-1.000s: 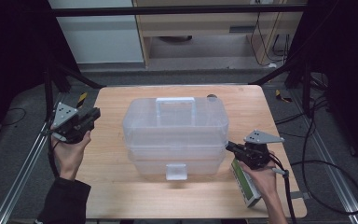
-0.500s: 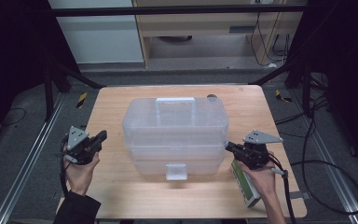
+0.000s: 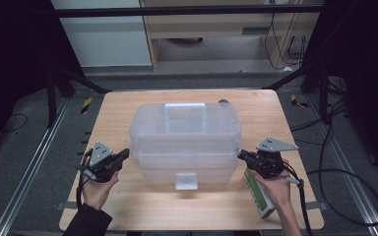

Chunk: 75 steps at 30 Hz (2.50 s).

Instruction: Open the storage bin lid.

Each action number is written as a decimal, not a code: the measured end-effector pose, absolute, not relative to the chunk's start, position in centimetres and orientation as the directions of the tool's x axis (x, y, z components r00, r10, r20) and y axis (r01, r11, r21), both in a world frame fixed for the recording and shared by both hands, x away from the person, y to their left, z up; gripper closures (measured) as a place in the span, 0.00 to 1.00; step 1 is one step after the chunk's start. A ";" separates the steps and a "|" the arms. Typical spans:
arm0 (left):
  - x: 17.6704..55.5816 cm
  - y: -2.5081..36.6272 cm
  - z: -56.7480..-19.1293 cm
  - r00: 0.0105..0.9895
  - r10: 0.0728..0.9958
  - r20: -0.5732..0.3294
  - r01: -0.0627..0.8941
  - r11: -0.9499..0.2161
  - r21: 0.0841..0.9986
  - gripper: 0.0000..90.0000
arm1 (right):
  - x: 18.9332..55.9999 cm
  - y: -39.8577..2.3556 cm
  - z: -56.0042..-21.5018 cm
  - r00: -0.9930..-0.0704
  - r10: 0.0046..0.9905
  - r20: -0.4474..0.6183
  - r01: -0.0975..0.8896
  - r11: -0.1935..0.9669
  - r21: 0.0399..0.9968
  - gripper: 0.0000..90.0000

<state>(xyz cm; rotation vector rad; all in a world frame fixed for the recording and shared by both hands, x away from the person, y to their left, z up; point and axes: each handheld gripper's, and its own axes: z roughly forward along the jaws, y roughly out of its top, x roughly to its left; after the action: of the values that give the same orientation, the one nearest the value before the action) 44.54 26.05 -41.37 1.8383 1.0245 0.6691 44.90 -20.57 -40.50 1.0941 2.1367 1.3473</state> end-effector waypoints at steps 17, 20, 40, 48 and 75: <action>44.2 25.0 -40.4 0.572 0.820 0.016 0.329 -0.247 0.911 0.99 | 45.0 -20.6 -40.1 -0.618 0.781 0.084 0.403 0.223 0.888 0.99; 44.3 25.0 -40.2 0.571 0.821 0.017 0.324 -0.245 0.914 0.99 | 45.1 -20.6 -39.9 -0.618 0.782 0.087 0.400 0.217 0.890 0.99; 46.6 24.3 -38.1 0.564 0.826 0.018 0.302 -0.226 0.926 0.99 | 46.4 -20.3 -37.7 -0.630 0.770 0.101 0.370 0.184 0.911 1.00; 46.8 24.1 -38.0 0.563 0.826 0.016 0.296 -0.219 0.930 0.99 | 46.7 -20.2 -37.4 -0.630 0.770 0.103 0.362 0.174 0.916 1.00; 47.1 24.2 -38.9 0.505 0.859 0.085 0.276 -0.253 0.927 0.58 | 46.6 -20.2 -37.7 -0.636 0.766 0.094 0.369 0.195 0.909 1.00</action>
<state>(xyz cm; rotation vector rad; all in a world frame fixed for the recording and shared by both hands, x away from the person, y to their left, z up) 47.10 24.19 -38.86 1.7848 0.9537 0.7584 46.61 -20.17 -37.75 1.0628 2.0963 1.4258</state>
